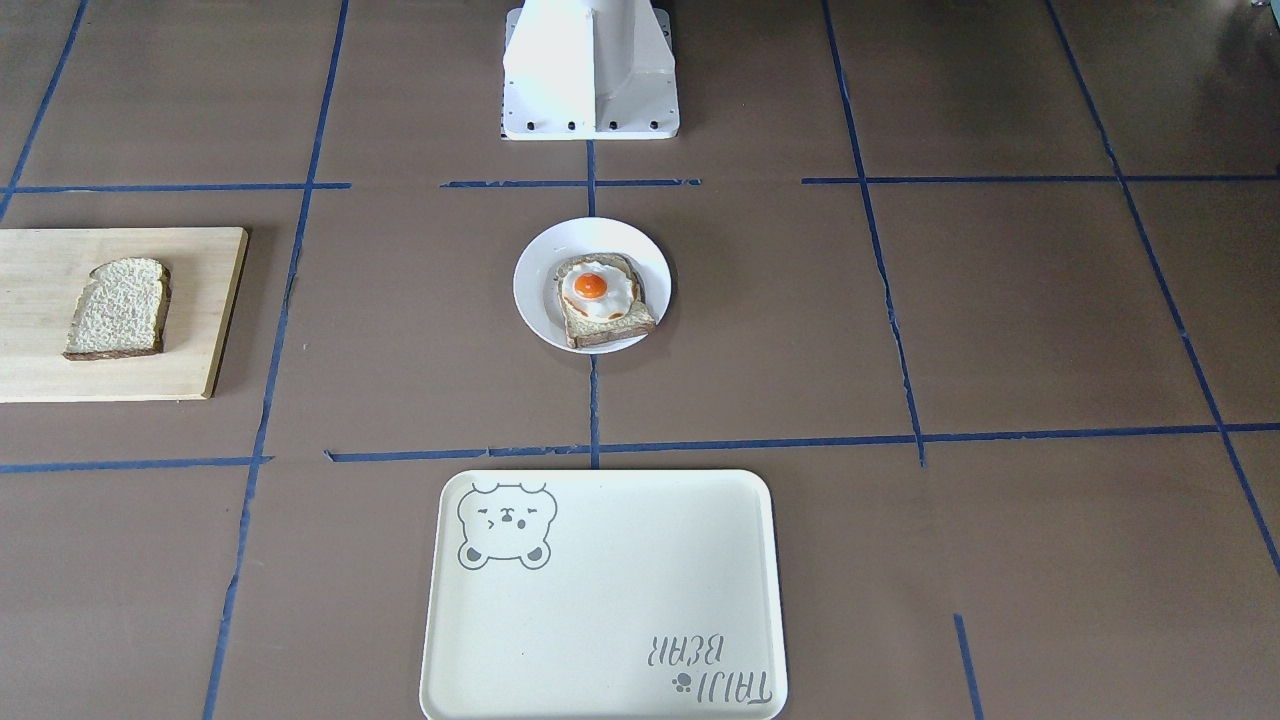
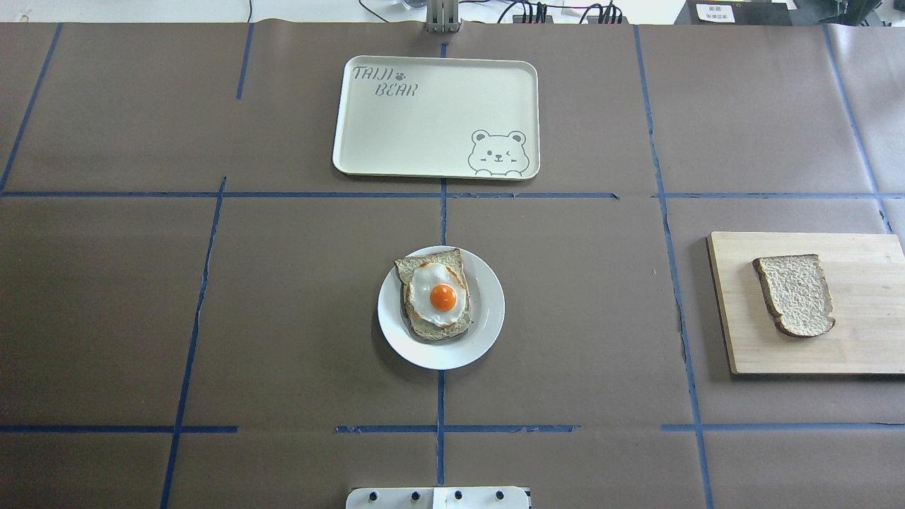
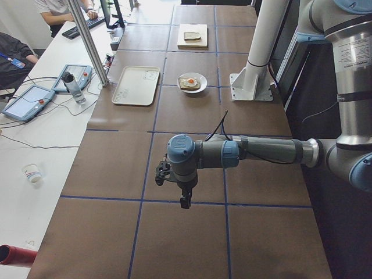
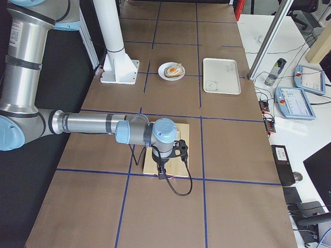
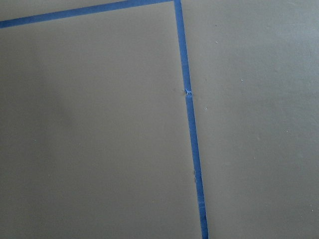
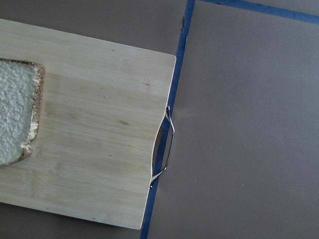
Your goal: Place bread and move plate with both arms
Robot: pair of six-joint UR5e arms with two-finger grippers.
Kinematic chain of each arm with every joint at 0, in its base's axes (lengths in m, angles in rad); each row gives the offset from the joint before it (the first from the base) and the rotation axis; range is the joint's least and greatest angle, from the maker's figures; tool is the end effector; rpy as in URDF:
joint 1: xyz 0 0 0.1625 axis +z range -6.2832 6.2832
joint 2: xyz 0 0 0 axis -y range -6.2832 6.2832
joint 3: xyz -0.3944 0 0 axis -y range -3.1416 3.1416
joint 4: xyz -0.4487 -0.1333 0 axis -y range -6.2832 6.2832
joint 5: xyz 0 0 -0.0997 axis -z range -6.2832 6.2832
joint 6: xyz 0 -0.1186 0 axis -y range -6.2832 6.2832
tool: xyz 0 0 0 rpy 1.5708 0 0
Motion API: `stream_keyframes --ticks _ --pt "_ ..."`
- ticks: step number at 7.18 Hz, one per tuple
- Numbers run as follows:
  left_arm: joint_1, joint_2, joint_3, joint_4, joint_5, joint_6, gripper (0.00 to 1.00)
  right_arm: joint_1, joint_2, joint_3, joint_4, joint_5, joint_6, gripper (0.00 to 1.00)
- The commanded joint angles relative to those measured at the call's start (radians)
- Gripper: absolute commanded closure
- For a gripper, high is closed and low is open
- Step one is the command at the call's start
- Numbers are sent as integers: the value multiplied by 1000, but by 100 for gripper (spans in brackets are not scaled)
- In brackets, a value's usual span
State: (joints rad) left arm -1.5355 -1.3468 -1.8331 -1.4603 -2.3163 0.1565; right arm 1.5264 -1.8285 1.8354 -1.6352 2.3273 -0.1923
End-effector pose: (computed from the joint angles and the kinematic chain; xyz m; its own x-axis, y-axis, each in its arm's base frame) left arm -0.0368 -0.4555 0.6240 0.7215 0.1327 -0.6795 -0.1495 0.9882 0.0342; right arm 0.0322 -0.4446 0.6326 0.7064 -0.1836 0.6836 0.1827 0.9803 0.0746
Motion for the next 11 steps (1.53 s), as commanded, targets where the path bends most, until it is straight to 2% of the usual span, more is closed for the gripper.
stream_keyframes --ticks 1,2,3,4,6,9,10,11 --pt "3 0 -2 0 0 -2 0 -2 9 2 2 0 -1 0" --pt "6 0 -2 0 0 -2 0 -3 11 4 2 0 -4 0" --pt "8 0 -2 0 -2 -2 0 -5 11 -2 11 71 49 0" --pt "17 0 -2 2 -2 -2 0 -30 6 -2 75 110 160 0" --pt "23 0 -2 2 -2 -2 0 -150 0 -51 313 112 435 1" --pt "25 0 -3 2 -2 -2 0 -289 0 -197 815 103 872 1" --pt "25 0 -3 0 -2 -2 0 -339 0 -214 924 86 998 3" --pt "25 0 -3 2 -2 -2 0 -406 3 -214 980 57 1096 6"
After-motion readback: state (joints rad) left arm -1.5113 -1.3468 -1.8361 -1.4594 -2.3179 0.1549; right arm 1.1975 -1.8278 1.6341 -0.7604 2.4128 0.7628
